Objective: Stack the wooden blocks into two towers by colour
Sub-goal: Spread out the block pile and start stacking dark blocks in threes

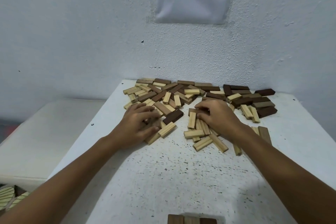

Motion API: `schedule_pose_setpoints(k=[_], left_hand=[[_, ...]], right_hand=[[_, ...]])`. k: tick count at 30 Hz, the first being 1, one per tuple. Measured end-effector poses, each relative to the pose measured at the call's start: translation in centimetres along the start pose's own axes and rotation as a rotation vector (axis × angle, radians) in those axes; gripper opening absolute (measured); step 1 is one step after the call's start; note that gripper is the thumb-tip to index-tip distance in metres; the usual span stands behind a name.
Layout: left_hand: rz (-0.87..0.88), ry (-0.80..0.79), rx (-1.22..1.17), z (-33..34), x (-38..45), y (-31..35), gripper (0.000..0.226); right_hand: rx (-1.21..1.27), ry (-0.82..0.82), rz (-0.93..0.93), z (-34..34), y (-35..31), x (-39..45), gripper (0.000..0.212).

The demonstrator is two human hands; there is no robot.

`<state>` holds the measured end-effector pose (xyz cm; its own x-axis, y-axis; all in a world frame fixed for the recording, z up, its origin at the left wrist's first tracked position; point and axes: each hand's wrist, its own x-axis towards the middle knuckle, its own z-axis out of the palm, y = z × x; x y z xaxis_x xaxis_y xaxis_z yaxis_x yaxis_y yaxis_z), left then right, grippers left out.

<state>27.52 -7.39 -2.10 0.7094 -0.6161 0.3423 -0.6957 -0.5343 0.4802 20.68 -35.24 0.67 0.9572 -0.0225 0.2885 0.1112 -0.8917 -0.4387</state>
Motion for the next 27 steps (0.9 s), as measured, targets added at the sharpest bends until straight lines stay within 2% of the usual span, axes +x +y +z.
schedule_pose_setpoints(k=[4, 6, 9, 11, 13, 15, 18, 20, 24, 27], left_hand=[[-0.029, 0.068, -0.077, -0.5, 0.2, 0.7, 0.058], [-0.016, 0.109, -0.125, -0.9, -0.3, 1.3, 0.058], [0.097, 0.114, -0.085, -1.2, -1.6, 2.4, 0.054], [0.142, 0.082, -0.049, -1.2, -2.8, 3.2, 0.055], [0.162, 0.041, -0.024, -1.1, -4.0, 3.8, 0.057], [0.168, 0.014, -0.011, -0.8, -5.0, 4.2, 0.058], [0.153, -0.017, -0.015, -0.1, -6.1, 4.4, 0.057], [0.139, -0.033, -0.031, 0.2, -6.6, 4.6, 0.058], [0.15, -0.063, -0.026, 0.2, -6.8, 5.1, 0.058], [0.166, -0.077, -0.005, 0.2, -6.9, 5.3, 0.058]], right_hand=[[0.071, 0.193, -0.05, -0.6, -0.9, -0.6, 0.023], [0.123, 0.223, -0.099, -0.8, -1.8, -1.1, 0.025], [0.26, 0.041, -0.156, -0.9, -3.4, -2.8, 0.029], [0.246, -0.148, -0.201, -0.5, -4.3, -4.1, 0.029], [0.19, -0.248, -0.251, 0.1, -4.7, -4.9, 0.029], [0.205, -0.237, -0.268, 0.4, -5.0, -5.0, 0.027], [0.285, -0.133, -0.173, 0.2, -5.2, -3.3, 0.024], [0.192, -0.12, -0.129, 0.5, -4.9, -1.3, 0.028], [-0.078, -0.269, -0.131, 1.9, -4.1, 1.2, 0.041], [-0.226, -0.219, -0.148, 1.9, -4.0, 1.4, 0.044]])
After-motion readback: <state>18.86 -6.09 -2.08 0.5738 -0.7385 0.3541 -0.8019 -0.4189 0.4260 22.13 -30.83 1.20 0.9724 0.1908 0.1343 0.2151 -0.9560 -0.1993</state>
